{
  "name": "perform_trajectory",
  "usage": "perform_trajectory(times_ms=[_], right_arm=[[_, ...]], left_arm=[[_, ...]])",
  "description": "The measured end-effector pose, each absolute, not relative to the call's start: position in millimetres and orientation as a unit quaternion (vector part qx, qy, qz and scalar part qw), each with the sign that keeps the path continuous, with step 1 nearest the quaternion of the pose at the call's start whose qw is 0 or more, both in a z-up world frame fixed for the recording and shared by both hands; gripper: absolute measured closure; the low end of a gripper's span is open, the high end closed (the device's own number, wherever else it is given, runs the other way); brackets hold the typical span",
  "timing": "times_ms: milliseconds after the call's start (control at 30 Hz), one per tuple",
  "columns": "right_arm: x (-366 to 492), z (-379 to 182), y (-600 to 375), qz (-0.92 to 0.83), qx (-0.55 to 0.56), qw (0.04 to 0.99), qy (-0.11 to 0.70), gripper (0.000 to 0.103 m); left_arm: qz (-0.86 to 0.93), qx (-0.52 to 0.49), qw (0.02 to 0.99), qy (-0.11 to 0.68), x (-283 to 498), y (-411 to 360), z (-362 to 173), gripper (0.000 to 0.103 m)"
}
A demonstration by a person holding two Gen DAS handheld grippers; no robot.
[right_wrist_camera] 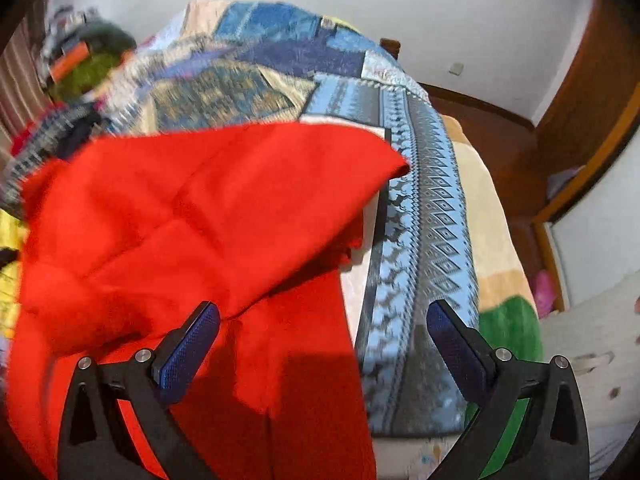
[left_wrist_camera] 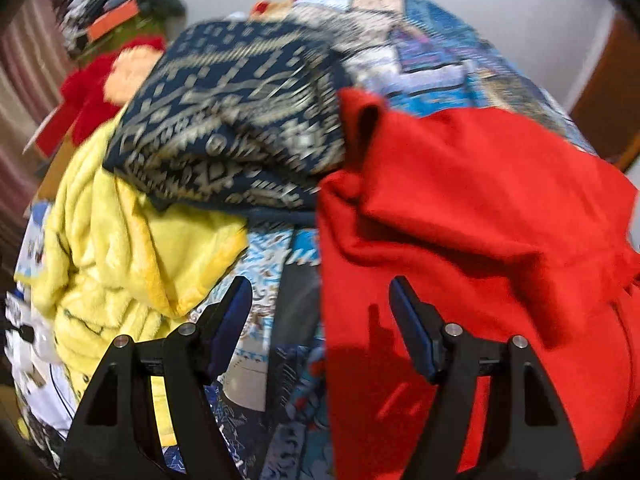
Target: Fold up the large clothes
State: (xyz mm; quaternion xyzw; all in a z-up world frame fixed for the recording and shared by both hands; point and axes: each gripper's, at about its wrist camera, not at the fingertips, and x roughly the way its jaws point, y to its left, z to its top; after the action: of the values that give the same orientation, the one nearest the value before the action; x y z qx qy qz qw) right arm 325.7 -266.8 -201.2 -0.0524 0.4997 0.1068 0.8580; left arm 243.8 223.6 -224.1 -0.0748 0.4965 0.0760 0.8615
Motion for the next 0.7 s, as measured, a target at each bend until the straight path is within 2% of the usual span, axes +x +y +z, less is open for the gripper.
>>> perform_trajectory(times_ms=[67, 133, 200, 700], right_arm=[[308, -188, -273, 0.12, -0.035, 0.861, 0.493, 0.0], [291, -178, -277, 0.129, -0.027, 0.862, 0.489, 0.0], [272, -173, -279, 0.135, -0.025, 0.864, 0.485, 0.0], [159, -196, -318, 0.121, 0.021, 0.853, 0.507, 0.0]], left_arm=[[0.063, -0.072, 0.867, 0.489, 239, 216, -212, 0.03], [0.05, -0.077, 0.873, 0.48, 231, 209, -201, 0.021], [0.043, -0.083, 0.876, 0.473, 219, 202, -194, 0.017], [0.034, -0.147, 0.838, 0.525, 126, 205, -229, 0.016]])
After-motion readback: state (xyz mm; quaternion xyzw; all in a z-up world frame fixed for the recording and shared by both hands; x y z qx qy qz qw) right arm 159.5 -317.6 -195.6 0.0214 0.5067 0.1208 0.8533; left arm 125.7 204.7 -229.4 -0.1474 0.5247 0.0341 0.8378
